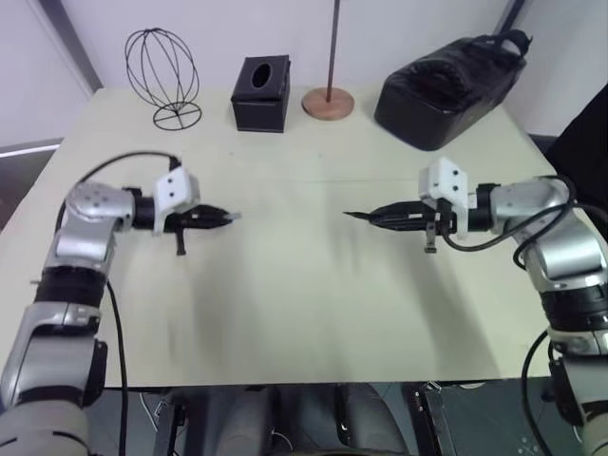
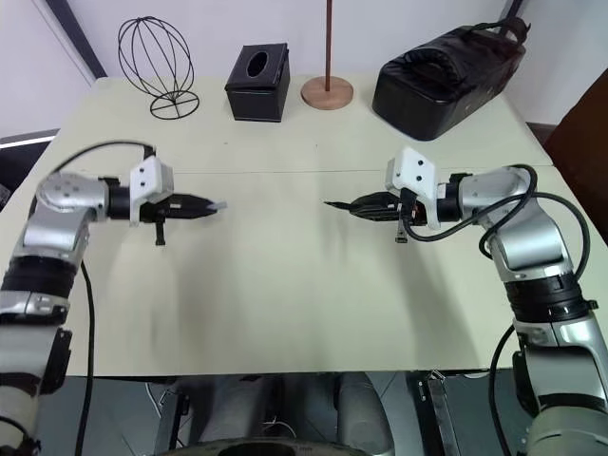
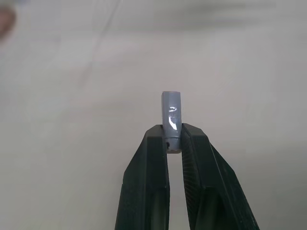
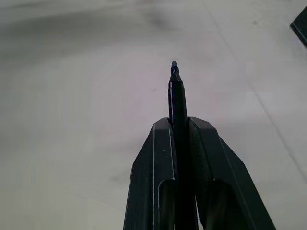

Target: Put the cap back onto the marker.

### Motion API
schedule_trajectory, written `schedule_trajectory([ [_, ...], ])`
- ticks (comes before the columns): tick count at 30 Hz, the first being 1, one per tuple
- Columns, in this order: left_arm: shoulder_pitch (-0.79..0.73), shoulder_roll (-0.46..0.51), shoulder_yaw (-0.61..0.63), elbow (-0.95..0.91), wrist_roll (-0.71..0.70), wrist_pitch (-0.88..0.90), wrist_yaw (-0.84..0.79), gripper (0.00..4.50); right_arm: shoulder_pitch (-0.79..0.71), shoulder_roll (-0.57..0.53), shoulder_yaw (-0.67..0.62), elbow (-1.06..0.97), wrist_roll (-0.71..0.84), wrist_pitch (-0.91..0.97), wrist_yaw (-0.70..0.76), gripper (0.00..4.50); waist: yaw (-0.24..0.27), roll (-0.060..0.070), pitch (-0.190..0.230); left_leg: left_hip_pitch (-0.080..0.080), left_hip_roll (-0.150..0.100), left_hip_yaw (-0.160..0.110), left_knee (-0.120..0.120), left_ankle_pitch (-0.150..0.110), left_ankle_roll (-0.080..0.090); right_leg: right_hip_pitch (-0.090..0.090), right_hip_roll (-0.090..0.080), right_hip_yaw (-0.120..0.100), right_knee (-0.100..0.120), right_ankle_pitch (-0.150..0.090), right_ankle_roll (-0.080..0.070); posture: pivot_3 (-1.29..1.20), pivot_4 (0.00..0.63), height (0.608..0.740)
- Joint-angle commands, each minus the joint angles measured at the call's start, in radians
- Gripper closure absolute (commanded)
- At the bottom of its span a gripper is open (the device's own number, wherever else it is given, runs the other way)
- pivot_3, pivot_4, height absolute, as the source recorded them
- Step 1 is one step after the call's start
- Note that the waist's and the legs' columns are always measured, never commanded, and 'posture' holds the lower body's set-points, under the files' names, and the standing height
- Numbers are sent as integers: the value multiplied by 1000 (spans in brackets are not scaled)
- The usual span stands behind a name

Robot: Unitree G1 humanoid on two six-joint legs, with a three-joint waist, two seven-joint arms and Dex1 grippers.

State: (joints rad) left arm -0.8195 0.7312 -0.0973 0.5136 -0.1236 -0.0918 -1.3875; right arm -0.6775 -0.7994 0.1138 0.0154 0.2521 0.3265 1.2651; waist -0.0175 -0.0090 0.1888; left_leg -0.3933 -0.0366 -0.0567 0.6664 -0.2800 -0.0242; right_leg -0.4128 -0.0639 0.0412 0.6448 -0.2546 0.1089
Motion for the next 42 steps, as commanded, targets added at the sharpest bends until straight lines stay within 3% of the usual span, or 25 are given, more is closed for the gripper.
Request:
schedule_trajectory([
  [1,-64,-32,-34,-17,13,-45,-28,4467,-36,12,34,10,-31,-62,21,4500,0,0,0,0,0,0,0,0,0,0,0,0,0,0,0,0,150,740],
  [9,-74,-150,-106,-30,15,-104,-49,4467,-38,38,68,-3,-63,-109,18,4500,0,0,0,-1,0,0,0,0,0,-1,0,1,0,0,0,0,150,740],
  [28,-118,-274,-136,11,61,-164,10,4467,-43,83,70,-12,-57,-75,7,4500,3,0,0,-1,0,0,0,0,0,-1,0,1,0,0,0,0,150,740],
  [42,-117,-241,-138,32,75,-188,18,4467,-54,93,36,41,-46,-60,-10,4500,2,0,0,-1,0,0,0,0,0,-1,0,1,1,0,0,0,150,740],
])
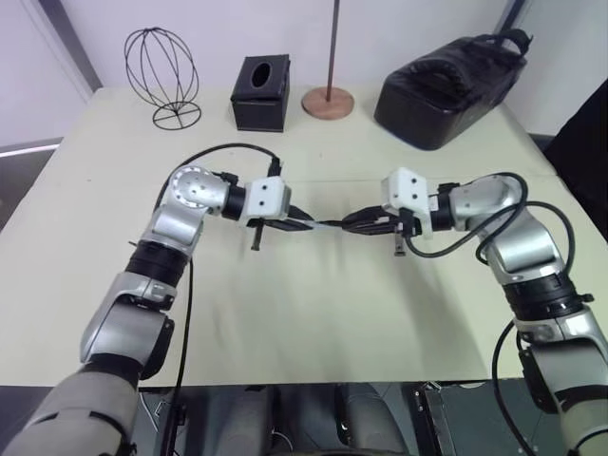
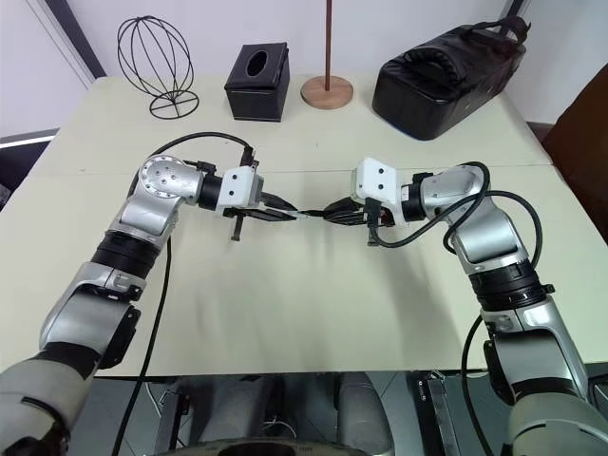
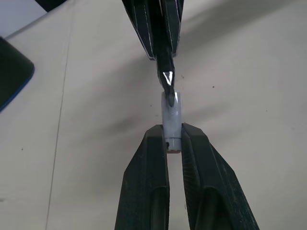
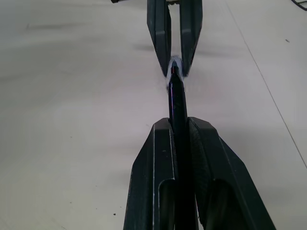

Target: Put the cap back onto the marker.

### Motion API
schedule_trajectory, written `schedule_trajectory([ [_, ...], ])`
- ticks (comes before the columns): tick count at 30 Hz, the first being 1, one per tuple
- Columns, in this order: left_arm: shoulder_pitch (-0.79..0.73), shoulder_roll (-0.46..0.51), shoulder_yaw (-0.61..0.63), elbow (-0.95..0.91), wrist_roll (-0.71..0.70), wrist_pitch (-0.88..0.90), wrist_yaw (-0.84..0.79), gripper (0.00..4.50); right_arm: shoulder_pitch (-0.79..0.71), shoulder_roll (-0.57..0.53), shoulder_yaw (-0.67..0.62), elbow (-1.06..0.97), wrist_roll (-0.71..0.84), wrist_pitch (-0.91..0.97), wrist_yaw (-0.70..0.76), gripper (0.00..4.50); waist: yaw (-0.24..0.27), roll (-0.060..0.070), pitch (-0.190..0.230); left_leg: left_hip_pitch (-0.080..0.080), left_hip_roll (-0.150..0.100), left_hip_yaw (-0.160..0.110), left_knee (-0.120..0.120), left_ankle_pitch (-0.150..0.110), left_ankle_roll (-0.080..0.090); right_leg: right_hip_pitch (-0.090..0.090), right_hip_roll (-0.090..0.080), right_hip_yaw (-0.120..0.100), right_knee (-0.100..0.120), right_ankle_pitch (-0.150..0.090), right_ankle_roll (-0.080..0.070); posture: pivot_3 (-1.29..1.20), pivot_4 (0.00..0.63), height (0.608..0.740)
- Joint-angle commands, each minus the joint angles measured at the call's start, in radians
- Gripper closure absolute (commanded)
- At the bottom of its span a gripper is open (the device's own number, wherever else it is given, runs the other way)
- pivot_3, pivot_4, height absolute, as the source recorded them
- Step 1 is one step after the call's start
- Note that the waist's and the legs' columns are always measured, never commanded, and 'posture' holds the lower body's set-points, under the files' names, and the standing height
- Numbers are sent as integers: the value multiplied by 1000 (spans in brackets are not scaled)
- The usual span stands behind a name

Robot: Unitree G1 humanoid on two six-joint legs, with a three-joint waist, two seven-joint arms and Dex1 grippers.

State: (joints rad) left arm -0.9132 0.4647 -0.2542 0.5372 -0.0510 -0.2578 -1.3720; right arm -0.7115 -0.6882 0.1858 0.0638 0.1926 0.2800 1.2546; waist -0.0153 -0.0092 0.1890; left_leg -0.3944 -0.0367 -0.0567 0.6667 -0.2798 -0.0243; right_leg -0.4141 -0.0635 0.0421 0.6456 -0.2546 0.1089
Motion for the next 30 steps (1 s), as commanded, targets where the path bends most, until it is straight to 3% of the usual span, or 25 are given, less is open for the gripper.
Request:
schedule_trajectory([
  [1,-26,30,20,13,1,-24,1,4467,-17,-21,-37,-7,14,-15,2,4500,0,0,0,0,0,0,0,0,0,0,0,0,0,0,0,0,150,740],
  [15,-44,2,50,-18,-63,48,15,4467,-11,-16,-28,26,7,-33,-6,4500,0,0,0,0,0,0,0,0,0,0,0,0,0,0,0,0,150,740],
  [30,-28,1,40,-30,-43,44,4,4467,-12,-12,-30,29,10,-31,-12,4500,0,0,0,0,0,0,0,0,0,0,0,0,0,0,0,0,150,740],
])
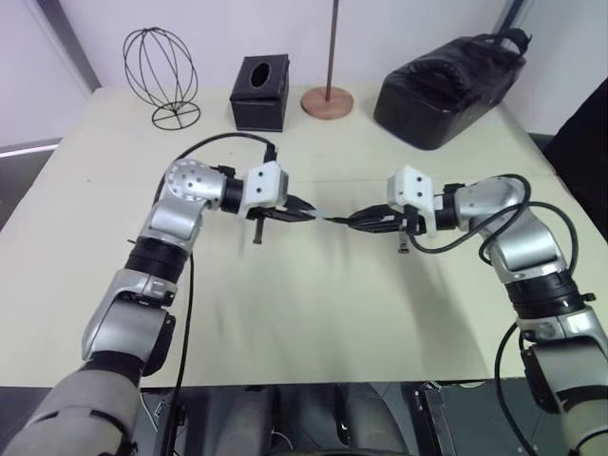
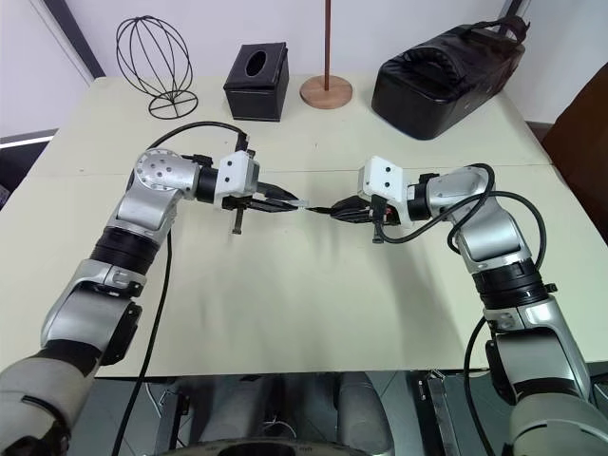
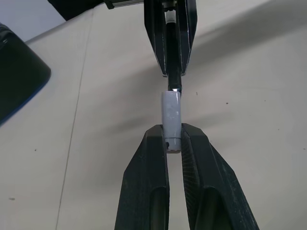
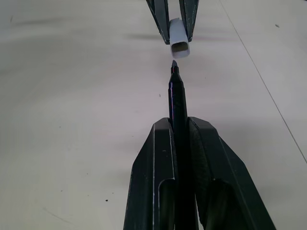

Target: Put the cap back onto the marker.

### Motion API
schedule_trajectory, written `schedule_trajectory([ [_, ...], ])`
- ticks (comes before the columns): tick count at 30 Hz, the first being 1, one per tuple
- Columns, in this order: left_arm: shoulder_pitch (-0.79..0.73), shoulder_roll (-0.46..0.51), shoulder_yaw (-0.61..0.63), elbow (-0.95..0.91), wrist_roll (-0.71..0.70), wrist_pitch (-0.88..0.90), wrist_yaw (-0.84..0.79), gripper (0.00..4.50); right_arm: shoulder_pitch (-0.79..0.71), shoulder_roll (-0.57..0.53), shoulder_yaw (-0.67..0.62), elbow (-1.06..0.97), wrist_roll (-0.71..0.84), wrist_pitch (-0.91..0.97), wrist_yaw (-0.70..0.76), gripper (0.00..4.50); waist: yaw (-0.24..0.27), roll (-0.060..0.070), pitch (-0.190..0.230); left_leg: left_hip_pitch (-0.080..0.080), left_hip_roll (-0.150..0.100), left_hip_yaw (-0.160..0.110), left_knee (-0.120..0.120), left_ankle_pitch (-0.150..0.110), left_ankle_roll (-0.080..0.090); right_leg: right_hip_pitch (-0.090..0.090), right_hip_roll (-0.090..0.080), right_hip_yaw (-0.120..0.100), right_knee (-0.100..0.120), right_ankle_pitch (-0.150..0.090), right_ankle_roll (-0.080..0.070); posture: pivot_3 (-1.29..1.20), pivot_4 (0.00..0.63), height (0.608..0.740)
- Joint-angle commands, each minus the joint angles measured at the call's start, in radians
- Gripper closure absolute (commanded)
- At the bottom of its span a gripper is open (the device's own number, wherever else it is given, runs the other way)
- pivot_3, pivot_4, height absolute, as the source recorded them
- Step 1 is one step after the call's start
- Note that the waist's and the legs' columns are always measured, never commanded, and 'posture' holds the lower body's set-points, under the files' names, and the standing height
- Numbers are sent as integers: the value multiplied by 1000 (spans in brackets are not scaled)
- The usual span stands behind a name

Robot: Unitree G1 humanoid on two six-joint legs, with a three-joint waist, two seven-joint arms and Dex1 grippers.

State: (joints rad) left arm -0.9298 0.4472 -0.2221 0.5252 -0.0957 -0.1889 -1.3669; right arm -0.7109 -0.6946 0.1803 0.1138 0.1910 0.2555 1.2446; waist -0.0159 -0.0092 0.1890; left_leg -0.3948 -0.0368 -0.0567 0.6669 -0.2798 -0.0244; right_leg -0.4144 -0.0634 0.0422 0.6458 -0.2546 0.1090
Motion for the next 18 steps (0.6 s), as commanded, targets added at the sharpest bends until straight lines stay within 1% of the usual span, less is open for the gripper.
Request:
schedule_trajectory([
  [1,-16,24,11,-9,5,-28,2,4467,-10,-7,-25,-21,11,-7,-1,4500,0,0,0,0,0,0,0,0,0,0,0,0,0,0,0,0,150,740],
  [8,-33,41,14,34,19,-54,6,4467,-13,-4,-23,-22,10,-2,-4,4500,0,0,0,0,0,0,0,0,0,0,0,0,0,0,0,0,150,740],
  [18,-22,21,2,27,22,-57,6,4467,-16,3,-21,-35,13,4,-11,4500,0,0,0,0,0,0,0,0,0,0,0,0,0,0,0,0,150,740],
])
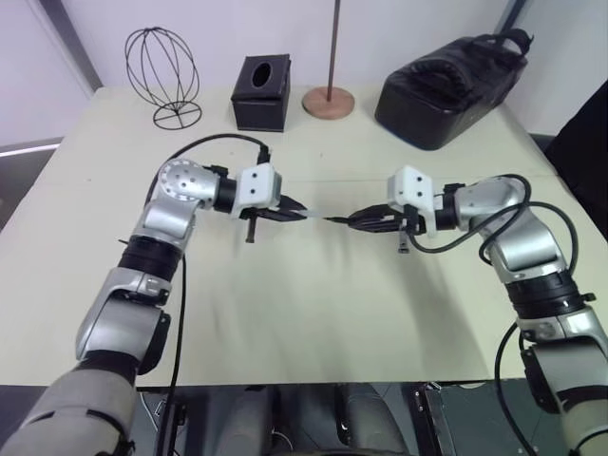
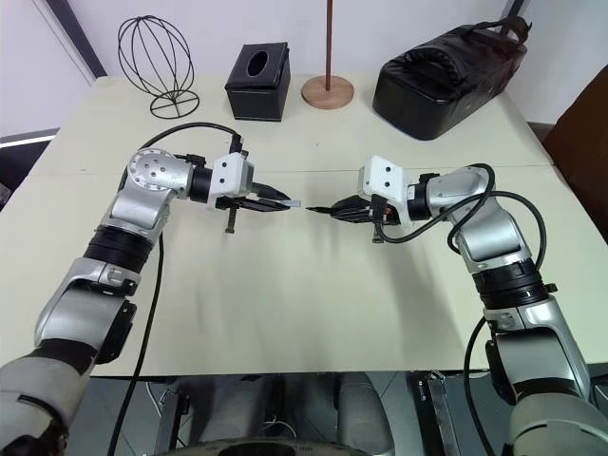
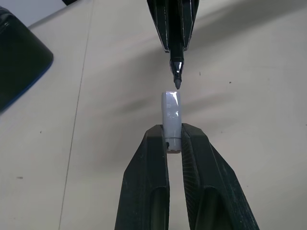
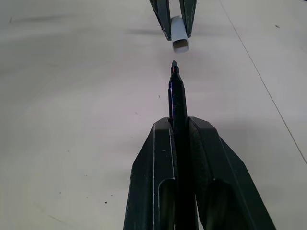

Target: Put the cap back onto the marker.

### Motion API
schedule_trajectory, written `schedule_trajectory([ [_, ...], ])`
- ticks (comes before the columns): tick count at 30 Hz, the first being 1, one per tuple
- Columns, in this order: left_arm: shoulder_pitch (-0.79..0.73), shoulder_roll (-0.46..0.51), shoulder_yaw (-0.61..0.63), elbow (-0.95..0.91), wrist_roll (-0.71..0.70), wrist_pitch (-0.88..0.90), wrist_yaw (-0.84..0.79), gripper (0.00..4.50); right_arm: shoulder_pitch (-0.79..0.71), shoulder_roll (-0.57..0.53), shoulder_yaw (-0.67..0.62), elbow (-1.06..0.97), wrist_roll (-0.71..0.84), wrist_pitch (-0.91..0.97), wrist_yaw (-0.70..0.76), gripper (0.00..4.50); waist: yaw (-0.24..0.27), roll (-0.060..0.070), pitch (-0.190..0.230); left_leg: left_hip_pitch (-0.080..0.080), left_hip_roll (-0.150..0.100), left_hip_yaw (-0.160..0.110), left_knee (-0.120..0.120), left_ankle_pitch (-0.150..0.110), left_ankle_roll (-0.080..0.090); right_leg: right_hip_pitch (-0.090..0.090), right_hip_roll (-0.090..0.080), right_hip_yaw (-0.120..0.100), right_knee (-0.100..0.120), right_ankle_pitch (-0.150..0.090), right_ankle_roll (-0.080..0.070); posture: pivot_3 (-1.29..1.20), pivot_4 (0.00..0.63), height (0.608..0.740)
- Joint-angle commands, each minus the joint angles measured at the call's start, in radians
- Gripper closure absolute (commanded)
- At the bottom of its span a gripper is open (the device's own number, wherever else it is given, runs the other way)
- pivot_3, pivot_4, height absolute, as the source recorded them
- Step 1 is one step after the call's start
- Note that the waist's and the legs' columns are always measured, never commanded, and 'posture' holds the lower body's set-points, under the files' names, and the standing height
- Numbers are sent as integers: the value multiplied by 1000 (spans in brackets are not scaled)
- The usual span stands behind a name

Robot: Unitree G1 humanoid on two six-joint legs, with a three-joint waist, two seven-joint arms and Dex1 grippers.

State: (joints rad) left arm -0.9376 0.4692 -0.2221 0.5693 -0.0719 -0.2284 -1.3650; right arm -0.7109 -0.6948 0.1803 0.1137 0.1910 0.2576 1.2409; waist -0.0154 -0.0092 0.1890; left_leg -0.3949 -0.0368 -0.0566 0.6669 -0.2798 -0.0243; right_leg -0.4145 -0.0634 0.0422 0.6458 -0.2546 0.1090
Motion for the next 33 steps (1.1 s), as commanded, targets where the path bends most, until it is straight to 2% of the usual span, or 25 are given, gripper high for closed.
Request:
schedule_trajectory([
  [1,-13,-6,0,-19,-3,-16,3,4467,-16,4,-20,-40,14,5,-9,4500,0,0,0,0,0,0,0,0,0,0,0,0,0,0,0,0,150,740],
  [13,-19,-38,-10,-4,12,-27,12,4467,-14,11,-22,-64,20,18,-15,4500,0,0,0,0,0,0,0,0,0,0,0,0,0,0,0,0,150,740],
  [33,-40,-17,-9,70,36,-84,17,4467,-7,6,-22,-60,17,18,-14,4500,0,0,0,0,0,0,0,0,0,0,0,0,0,0,0,0,150,740],
])
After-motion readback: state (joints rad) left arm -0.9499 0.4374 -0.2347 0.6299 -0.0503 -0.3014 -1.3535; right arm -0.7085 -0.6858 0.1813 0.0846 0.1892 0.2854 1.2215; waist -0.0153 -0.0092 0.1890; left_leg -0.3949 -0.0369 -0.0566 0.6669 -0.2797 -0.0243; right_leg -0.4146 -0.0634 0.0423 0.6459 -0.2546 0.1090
